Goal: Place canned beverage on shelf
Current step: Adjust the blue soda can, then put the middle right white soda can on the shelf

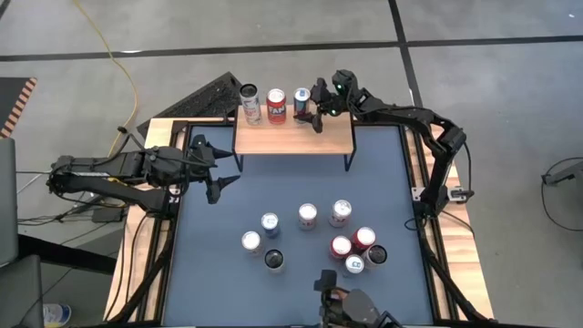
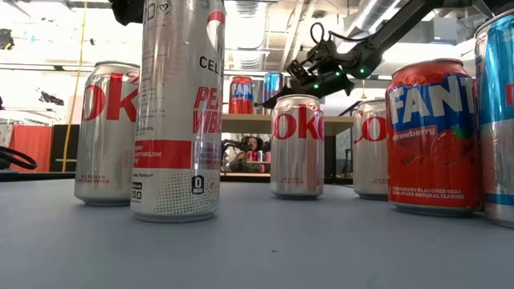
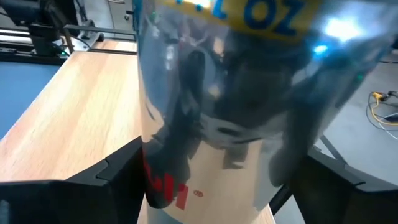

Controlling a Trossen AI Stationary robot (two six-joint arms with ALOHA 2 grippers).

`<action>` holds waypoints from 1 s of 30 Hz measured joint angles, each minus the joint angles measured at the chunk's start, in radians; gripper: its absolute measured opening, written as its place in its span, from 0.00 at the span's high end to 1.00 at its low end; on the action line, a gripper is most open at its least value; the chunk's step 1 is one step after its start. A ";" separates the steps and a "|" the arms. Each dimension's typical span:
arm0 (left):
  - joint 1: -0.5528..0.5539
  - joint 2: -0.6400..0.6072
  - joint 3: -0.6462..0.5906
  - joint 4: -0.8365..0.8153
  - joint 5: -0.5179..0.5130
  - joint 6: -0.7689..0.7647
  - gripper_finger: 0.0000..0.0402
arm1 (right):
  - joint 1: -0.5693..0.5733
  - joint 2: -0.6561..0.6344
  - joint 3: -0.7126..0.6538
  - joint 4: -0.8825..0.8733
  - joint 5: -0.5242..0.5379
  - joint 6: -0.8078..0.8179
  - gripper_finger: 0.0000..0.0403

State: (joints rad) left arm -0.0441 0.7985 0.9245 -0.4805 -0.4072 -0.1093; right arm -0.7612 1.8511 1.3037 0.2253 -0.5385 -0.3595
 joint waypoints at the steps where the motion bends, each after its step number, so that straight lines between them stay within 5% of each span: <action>1: 0.000 0.000 0.000 0.000 0.000 0.000 0.17 | 0.000 0.000 0.000 0.000 0.000 0.006 0.16; 17: 0.000 0.000 0.000 0.000 0.001 0.000 0.17 | -0.013 -0.158 0.001 -0.212 0.014 -0.029 0.12; 30: 0.000 0.000 0.000 0.000 0.038 0.001 0.17 | 0.018 -0.541 0.001 -0.850 0.039 -0.010 0.12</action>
State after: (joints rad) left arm -0.0444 0.7984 0.9245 -0.4801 -0.3691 -0.1081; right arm -0.7432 1.3103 1.3043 -0.6249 -0.4996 -0.3696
